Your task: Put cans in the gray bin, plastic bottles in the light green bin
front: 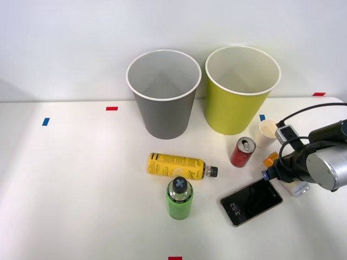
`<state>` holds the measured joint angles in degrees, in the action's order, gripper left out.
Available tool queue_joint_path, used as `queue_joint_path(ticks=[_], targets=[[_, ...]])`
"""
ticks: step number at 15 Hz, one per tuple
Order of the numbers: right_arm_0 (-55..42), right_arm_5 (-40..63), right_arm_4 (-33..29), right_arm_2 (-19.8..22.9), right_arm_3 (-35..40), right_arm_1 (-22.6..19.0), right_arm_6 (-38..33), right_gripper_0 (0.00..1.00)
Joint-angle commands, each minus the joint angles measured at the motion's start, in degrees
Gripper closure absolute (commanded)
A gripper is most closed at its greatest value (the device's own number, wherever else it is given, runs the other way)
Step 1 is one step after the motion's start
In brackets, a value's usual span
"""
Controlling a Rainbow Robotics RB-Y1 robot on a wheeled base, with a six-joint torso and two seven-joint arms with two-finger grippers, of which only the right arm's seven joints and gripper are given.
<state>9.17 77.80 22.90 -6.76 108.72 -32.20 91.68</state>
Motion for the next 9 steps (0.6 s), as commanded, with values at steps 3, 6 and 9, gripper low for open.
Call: queue_joint_path(ticks=[3,6,9], targets=[[-0.03,0.07,-0.22,-0.01,-0.18,0.03,0.96,0.0],[0.06,-0.46,-0.13,-0.36,-1.23,0.03,1.4,0.0],[0.06,-0.72,-0.22,-0.62,-1.23,0.03,1.66,0.0]])
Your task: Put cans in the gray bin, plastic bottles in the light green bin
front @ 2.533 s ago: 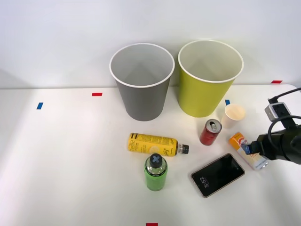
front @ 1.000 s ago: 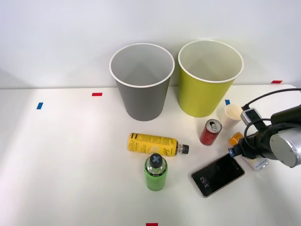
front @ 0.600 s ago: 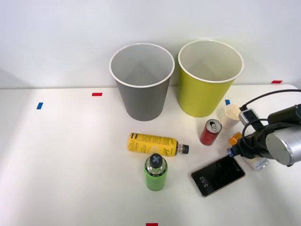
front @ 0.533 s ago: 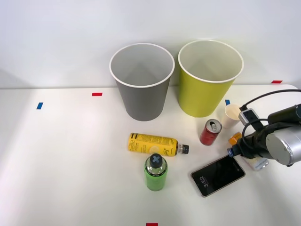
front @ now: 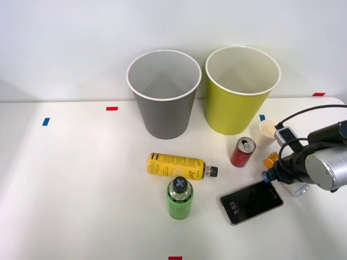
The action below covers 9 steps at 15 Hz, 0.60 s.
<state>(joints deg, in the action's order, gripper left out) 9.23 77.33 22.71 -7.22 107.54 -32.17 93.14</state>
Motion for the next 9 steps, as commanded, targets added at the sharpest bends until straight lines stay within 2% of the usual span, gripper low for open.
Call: queue_joint_path(ticks=[1,2,3,5,7,9], targets=[[-0.01,-0.25,0.06,-0.16,-0.05,0.09,0.2,0.0],[-0.01,-0.25,-0.12,-0.16,-0.05,0.18,0.2,0.0],[-0.01,-0.51,-0.12,-0.25,-0.05,0.18,0.2,0.08],[-0.01,-0.78,-0.21,-0.34,-0.05,0.36,0.2,0.54],[-0.01,-1.13,-0.21,-0.34,-0.05,0.36,0.2,0.63],[-0.01,-1.13,-0.12,-0.34,-0.05,0.44,0.29,0.66]])
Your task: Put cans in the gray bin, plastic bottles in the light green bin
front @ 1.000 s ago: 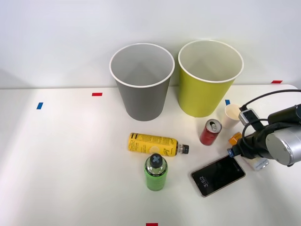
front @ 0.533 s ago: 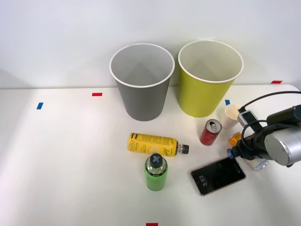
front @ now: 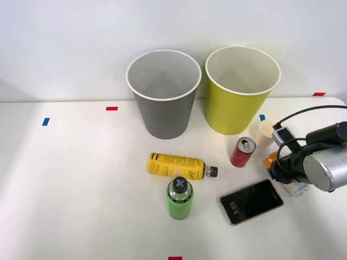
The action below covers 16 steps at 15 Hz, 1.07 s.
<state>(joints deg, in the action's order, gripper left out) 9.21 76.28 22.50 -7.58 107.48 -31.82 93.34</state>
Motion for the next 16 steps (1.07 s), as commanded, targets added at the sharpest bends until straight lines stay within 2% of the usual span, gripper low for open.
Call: queue_joint_path(ticks=[1,4,7,10,13,16], targets=[[0.01,-0.08,0.09,0.02,0.01,0.01,0.18,0.66],[-0.07,-0.08,2.11,0.55,0.1,-0.35,0.09,0.66],[-0.25,0.01,10.9,4.68,0.1,-0.96,1.32,0.66],[-0.25,0.01,18.89,9.95,1.86,-1.22,7.56,0.66],[-0.6,-0.08,26.72,15.57,2.39,-1.22,14.07,0.73],[-3.5,-2.01,34.8,21.2,3.62,-1.22,22.24,0.74]])
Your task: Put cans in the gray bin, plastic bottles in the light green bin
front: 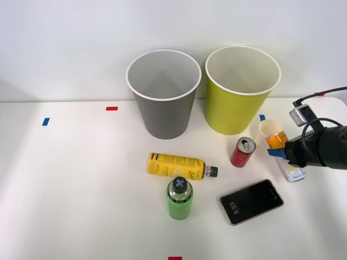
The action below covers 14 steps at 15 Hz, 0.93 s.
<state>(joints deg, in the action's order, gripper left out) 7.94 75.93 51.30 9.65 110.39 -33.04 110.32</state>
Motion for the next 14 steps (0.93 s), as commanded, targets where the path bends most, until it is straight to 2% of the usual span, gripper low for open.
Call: queue_joint_path(ticks=[1,5,9,11,14], targets=[[-3.9,-3.95,9.79,5.38,0.7,-0.01,8.16,0.74],[-7.06,-9.75,26.31,9.33,0.7,-0.01,17.3,0.8],[-6.97,-13.09,39.76,11.79,0.7,1.4,20.99,0.83],[-6.45,-14.41,43.98,12.15,0.88,2.01,21.6,0.83],[-3.72,-18.19,44.59,10.65,2.9,5.79,21.43,0.84]])
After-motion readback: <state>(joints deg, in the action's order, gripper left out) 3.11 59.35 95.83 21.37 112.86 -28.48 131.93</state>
